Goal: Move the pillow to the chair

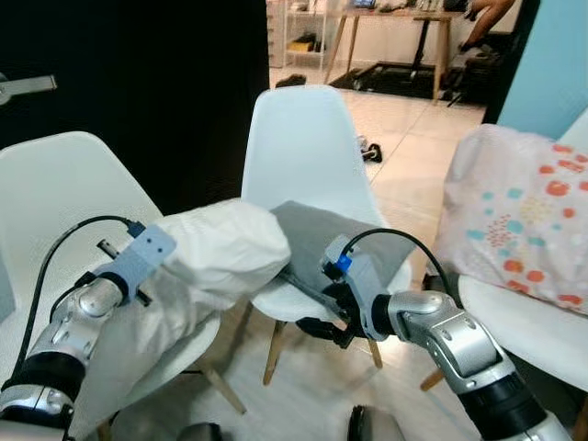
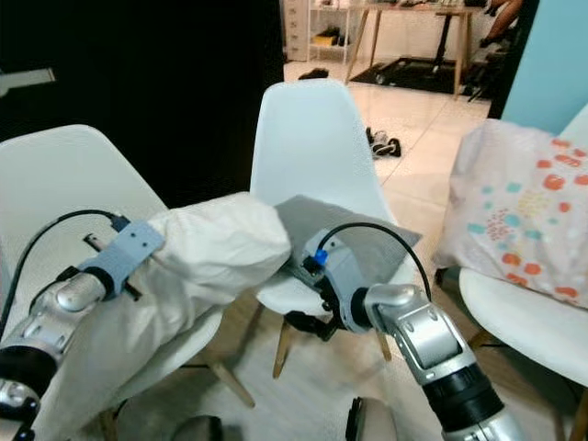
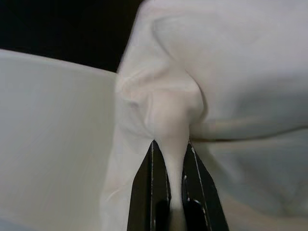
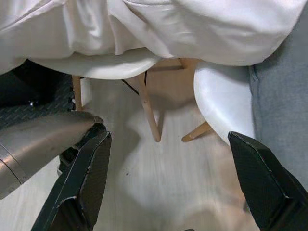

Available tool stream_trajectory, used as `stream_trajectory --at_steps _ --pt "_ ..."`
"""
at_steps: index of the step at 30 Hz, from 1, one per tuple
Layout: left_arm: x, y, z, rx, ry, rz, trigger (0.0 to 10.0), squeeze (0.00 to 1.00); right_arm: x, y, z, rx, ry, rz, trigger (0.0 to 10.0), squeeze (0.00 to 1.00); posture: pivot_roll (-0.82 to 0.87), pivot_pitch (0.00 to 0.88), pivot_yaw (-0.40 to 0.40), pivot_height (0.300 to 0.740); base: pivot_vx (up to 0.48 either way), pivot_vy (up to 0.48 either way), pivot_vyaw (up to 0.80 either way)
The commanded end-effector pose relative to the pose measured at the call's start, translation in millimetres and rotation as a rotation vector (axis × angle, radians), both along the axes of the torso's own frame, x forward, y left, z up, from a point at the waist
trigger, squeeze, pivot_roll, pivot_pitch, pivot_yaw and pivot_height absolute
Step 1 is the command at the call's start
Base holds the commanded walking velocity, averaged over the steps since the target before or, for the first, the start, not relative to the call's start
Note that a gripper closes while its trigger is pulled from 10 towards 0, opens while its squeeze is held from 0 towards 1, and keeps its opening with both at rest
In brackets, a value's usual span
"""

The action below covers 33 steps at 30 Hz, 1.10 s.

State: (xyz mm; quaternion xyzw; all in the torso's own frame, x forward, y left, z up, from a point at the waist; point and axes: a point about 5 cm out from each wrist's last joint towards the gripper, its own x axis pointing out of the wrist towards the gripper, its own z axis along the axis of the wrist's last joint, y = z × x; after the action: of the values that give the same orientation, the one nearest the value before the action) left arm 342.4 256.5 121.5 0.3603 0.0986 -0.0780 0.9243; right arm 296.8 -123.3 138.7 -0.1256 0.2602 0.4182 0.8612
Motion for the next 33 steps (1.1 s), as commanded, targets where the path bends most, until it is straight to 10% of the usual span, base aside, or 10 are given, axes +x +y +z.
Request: stream_trajectory --at_steps 1,25,33 --pt "1.1 0.8 3 -0.028 0.002 0.011 10.0 0.00 0.2 3.3 2 -0.004 -0.005 0.007 10.0 0.00 0.03 0.000 -0.027 0.542 0.000 0.000 0.00" --pt "-49.1 68.6 -24 0.256 0.356 0.240 10.0 0.02 -6.0 6.3 2 -0.021 0.032 0.042 10.0 0.00 0.04 0.000 -0.026 0.542 0.000 0.000 0.00" --pt "-71.9 99.0 -35 0.549 0.457 0.317 10.0 0.00 -7.0 5.9 4 -0.026 0.036 0.051 10.0 0.00 0.04 0.000 -0.030 0.542 0.000 0.000 0.00"
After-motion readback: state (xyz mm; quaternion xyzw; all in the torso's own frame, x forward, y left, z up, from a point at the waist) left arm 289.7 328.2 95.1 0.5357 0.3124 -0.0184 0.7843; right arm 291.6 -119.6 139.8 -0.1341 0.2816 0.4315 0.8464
